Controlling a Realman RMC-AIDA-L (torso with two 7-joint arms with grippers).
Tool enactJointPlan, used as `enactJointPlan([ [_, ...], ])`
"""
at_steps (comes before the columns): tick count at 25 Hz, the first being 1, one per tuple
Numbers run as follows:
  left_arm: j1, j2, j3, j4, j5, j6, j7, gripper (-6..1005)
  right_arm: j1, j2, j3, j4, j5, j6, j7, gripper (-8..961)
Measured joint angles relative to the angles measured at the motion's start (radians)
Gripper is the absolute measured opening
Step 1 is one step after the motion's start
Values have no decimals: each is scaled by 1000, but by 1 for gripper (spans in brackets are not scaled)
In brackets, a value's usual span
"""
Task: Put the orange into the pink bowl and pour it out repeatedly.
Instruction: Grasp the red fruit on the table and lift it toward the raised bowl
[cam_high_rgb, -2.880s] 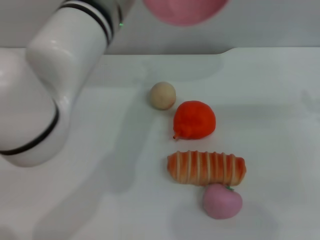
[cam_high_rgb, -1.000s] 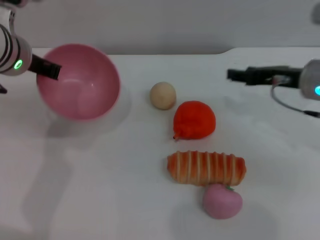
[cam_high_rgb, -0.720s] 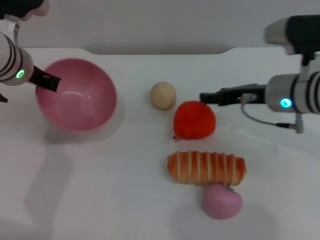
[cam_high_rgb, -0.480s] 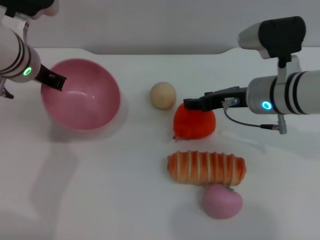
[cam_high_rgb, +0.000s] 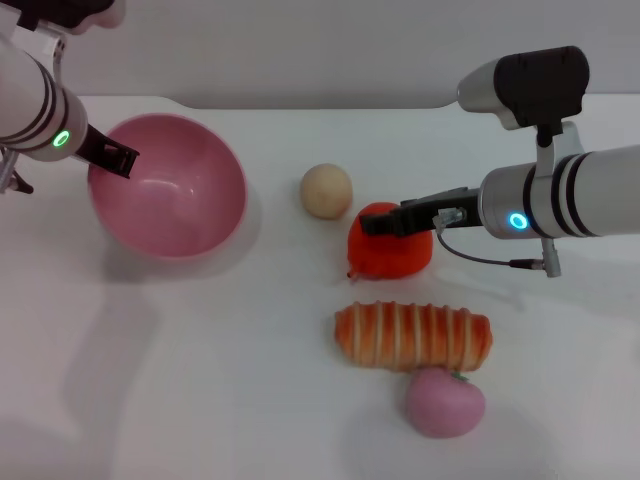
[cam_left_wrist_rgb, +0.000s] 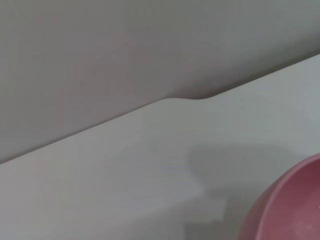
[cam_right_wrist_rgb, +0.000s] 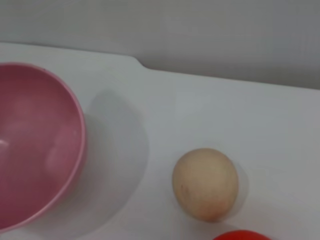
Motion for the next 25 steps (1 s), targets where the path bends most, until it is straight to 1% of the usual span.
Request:
enactJointPlan([
  [10, -7, -2, 9, 1, -5, -4, 0, 36, 47, 0, -9, 75, 3, -15, 5, 636],
  [17, -3, -2, 9, 7, -10, -8, 0, 36, 42, -6, -7, 82, -11, -3, 7, 622],
  [22, -6, -2, 9, 2, -11, -7, 0, 36, 35, -7, -5, 79, -12, -6, 7, 386],
  [25, -7, -2, 9, 1, -12, -3, 0, 36, 34, -7, -8, 77, -13, -6, 6, 328],
])
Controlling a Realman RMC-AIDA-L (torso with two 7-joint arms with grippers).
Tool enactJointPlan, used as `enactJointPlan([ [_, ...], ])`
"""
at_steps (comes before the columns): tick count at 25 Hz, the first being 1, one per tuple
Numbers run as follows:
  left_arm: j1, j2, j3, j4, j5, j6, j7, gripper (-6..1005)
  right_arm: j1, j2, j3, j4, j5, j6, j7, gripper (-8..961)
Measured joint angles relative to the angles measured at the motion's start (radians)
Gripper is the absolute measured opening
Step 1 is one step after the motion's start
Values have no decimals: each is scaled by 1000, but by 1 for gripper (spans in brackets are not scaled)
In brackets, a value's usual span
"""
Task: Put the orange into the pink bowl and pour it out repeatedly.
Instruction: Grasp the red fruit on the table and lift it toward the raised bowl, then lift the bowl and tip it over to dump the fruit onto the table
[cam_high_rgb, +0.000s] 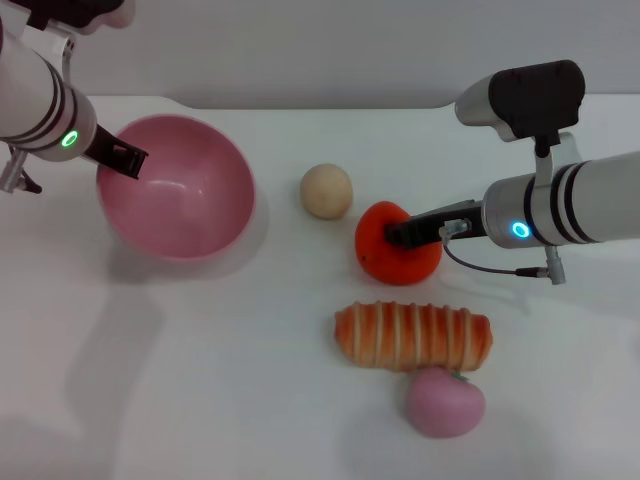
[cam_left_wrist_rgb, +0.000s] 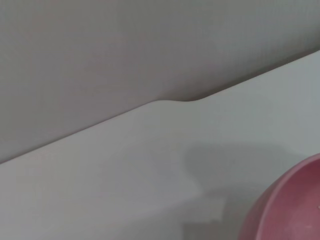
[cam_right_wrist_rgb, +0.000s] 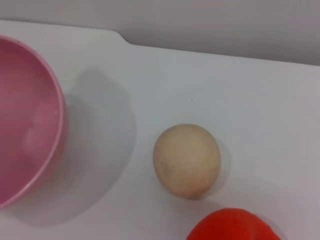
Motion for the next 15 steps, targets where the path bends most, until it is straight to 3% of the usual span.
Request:
enactJointPlan([
  [5, 7, 0, 1, -2, -8, 3, 0, 36, -25, 0, -1, -62, -12, 6, 2, 232],
  [15, 18, -2, 18, 21, -13, -49, 0, 36, -139, -1, 8, -476, -165, 101, 122, 134],
])
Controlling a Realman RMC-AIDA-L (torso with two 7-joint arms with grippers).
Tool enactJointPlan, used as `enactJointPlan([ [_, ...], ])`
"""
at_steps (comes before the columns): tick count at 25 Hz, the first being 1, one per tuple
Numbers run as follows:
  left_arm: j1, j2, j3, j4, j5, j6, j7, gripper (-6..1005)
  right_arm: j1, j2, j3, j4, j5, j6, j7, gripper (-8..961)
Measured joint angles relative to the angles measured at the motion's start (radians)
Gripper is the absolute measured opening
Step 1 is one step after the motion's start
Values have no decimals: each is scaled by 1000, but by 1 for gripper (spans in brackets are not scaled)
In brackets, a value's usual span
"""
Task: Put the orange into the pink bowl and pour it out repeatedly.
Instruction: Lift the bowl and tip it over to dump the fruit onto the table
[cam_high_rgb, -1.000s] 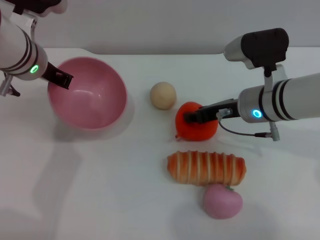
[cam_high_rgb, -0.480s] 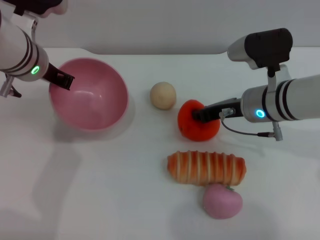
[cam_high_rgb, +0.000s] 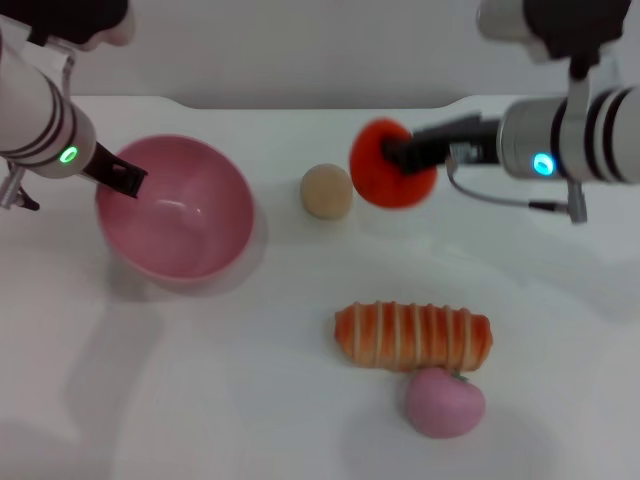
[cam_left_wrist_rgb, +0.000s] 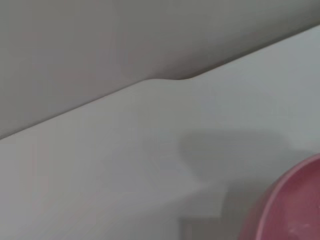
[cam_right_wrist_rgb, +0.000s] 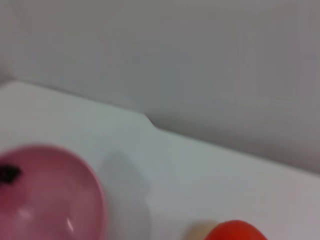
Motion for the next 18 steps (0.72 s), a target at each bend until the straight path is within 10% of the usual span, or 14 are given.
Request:
enactJointPlan([
  [18, 13, -1, 90, 152, -102, -58, 1, 36, 114, 6, -95, -59, 30, -16, 12, 61],
])
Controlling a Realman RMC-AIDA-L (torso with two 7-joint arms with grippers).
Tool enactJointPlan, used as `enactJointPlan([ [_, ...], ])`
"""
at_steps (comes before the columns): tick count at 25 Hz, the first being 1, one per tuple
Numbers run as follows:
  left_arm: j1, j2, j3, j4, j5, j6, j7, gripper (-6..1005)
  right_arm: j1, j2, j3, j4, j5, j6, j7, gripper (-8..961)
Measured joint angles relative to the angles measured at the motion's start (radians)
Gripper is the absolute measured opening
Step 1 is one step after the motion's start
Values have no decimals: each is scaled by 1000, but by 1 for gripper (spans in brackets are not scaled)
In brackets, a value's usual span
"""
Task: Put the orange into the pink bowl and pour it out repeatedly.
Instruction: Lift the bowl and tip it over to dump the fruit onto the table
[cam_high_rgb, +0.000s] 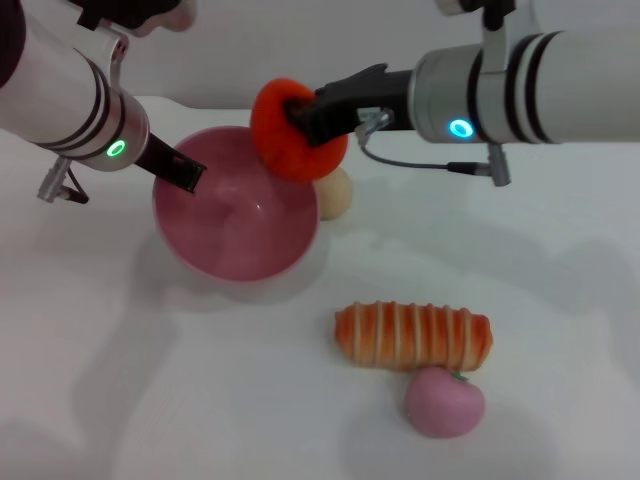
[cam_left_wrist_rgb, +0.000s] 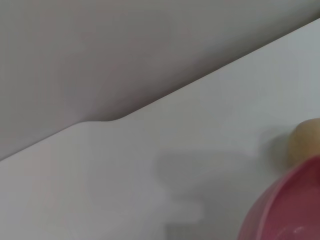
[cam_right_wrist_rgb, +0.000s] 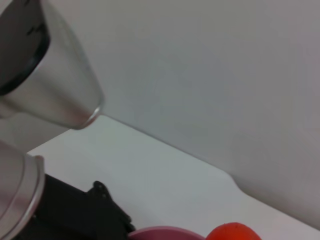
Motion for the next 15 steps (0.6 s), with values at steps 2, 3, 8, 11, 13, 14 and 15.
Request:
enactJointPlan([
  [2, -1, 0, 3, 0, -2, 0, 0, 36, 9, 1, -14, 13, 8, -6, 0, 64],
  [3, -4, 0, 7, 1, -3, 0, 0, 36, 12, 1, -21, 16, 13, -10, 0, 65],
  [8, -6, 0, 9, 2, -3, 0, 0, 36, 18, 0, -41, 24, 61, -21, -8, 72],
  [11, -6, 0, 10, 2, -3, 1, 0, 36, 10, -2, -50, 20, 62, -19, -13, 76],
  [13, -5, 0, 11, 2, -3, 1, 0, 36, 3, -2, -55, 18, 60, -23, -15, 79],
  [14, -5, 0, 11, 2, -2, 1, 0, 36, 0, -3, -55, 18, 60, -24, -15, 116],
  [15, -5, 0, 11, 2, -3, 2, 0, 36, -3, -3, -55, 18, 60, -25, -17, 153],
])
